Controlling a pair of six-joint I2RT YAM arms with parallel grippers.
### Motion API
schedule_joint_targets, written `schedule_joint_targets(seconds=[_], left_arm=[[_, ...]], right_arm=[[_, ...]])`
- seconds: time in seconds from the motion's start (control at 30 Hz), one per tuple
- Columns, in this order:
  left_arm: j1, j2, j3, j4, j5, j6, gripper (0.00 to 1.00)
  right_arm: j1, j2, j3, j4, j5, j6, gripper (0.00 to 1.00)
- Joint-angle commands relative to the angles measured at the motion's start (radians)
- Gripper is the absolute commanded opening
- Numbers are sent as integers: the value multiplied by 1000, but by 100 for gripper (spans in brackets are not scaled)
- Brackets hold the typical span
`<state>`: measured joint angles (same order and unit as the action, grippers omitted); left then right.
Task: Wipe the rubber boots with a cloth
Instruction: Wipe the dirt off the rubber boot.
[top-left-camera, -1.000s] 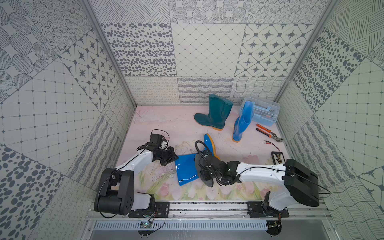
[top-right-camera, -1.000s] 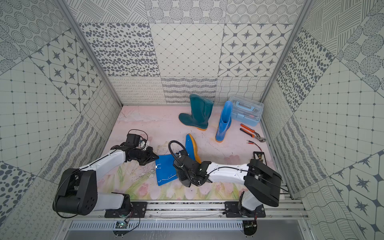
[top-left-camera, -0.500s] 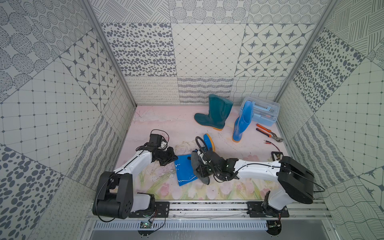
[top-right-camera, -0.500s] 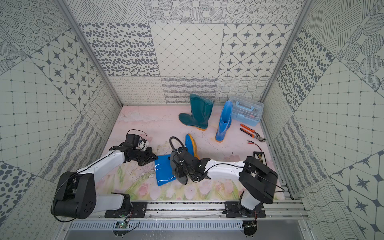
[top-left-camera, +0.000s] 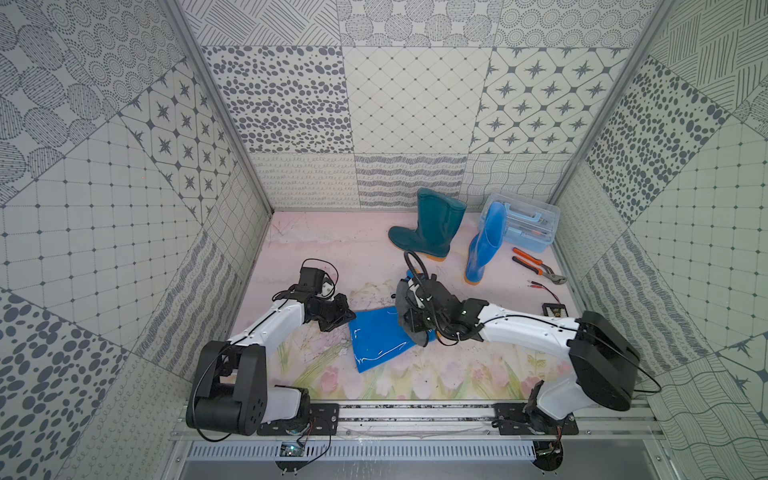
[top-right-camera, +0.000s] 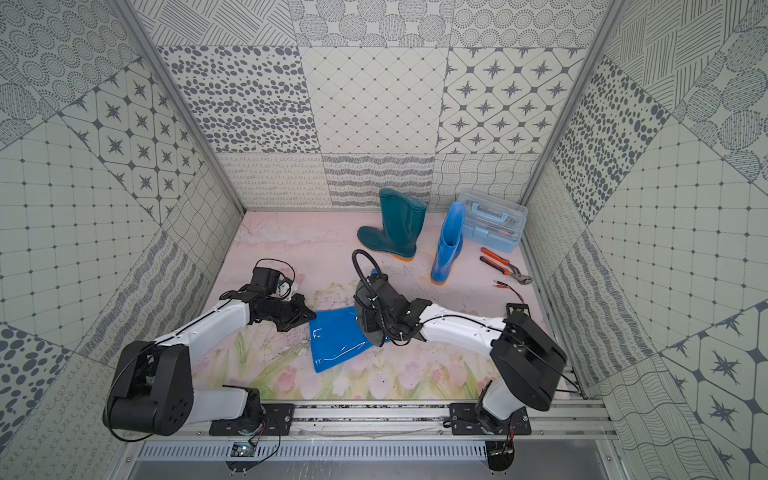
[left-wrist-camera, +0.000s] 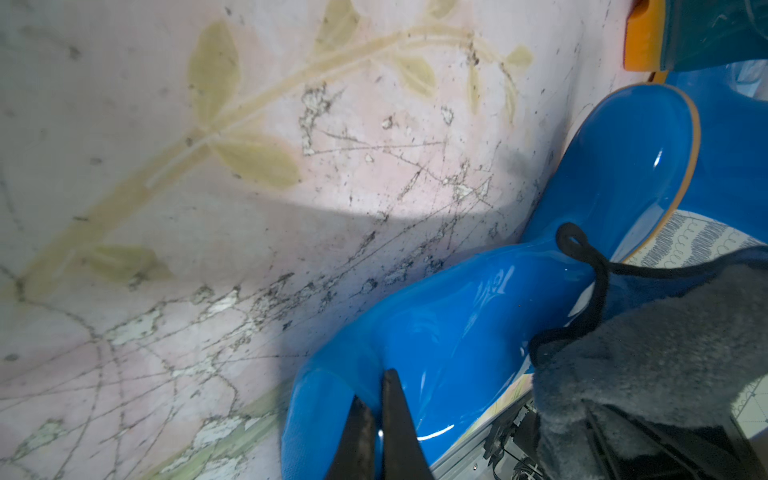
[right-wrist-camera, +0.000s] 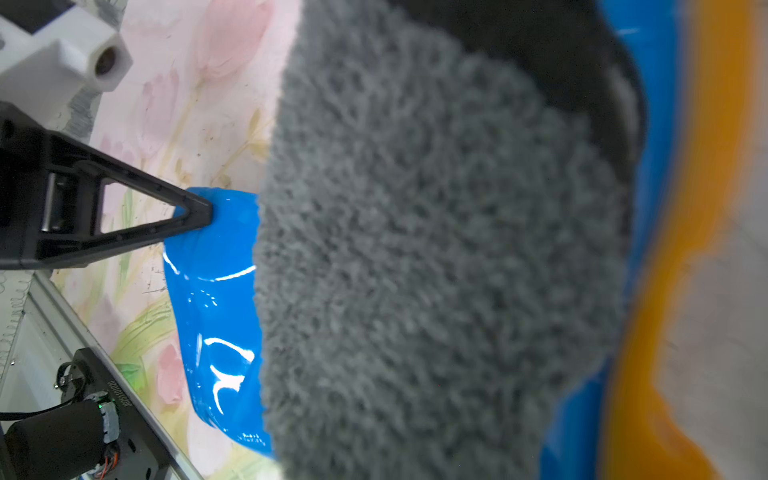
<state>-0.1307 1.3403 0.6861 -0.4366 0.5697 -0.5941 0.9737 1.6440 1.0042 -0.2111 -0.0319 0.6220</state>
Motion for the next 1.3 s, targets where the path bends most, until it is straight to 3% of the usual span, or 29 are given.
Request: schedule_joint_targets(seconds=[0.0,0.1,0.2,0.37,0.5,0.73,0.9,1.07,1.27], left_arm=[[3,-13,3,-38,-14,19,0],[3,-29,1,-47,-21,24,0],[3,-38,1,-60,-24,32,0],[3,-41,3,-66,-28,42,0],[3,-34,4,-56,-25,37,0],[3,-35,3,-50,-25,34,0],[3,-42,0,-55,-24,35,0],[2,-55,-9,-55,-28,34,0],[3,-36,-12,-20,-17,12,0]], right_arm=[[63,123,170,42,-72,-65,0],[41,202,259,-29,-78,-76,0],[-46,208,258,-102,-78,-73,0],[-246,128,220,-222,-70,-161,0],[-322,58,206,-248,-63,-198,0],[-235,-41,80,-197,-96,-119,0],[-158,-119,-108,-185,-61,-56,0],[-65,-303,-325,-180,-15,69,0],[42,-389,-403,-134,51,191,0]])
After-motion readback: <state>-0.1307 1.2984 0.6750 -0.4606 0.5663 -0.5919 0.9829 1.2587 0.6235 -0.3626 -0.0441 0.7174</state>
